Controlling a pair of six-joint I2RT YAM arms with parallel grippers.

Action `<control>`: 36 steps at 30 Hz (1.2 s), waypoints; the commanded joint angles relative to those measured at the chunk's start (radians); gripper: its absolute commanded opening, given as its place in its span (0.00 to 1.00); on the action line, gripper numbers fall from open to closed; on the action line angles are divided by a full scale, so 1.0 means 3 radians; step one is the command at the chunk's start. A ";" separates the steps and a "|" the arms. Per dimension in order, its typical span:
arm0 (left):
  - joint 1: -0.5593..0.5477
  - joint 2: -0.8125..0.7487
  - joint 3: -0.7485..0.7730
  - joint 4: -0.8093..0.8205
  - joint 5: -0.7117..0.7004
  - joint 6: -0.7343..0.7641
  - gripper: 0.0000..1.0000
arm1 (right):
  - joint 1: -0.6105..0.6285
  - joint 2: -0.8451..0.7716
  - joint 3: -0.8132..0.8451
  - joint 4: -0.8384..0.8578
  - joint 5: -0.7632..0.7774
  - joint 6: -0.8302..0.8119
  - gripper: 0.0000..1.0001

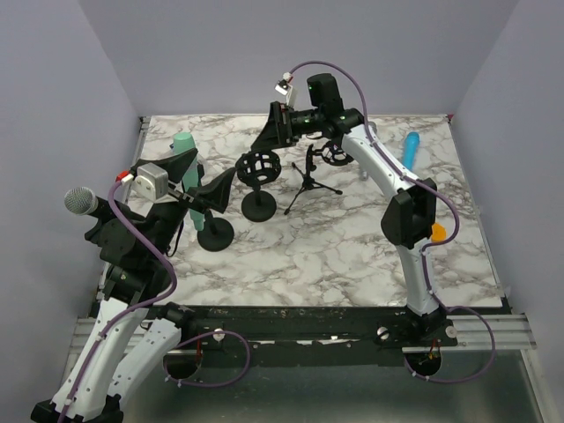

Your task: Remove the microphone from the stand

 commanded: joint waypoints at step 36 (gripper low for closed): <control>0.0016 -0.0031 0.0102 -0.0010 0.0085 -0.0010 0.99 | 0.0035 0.0613 -0.0165 -0.0094 0.0124 -0.0493 0.89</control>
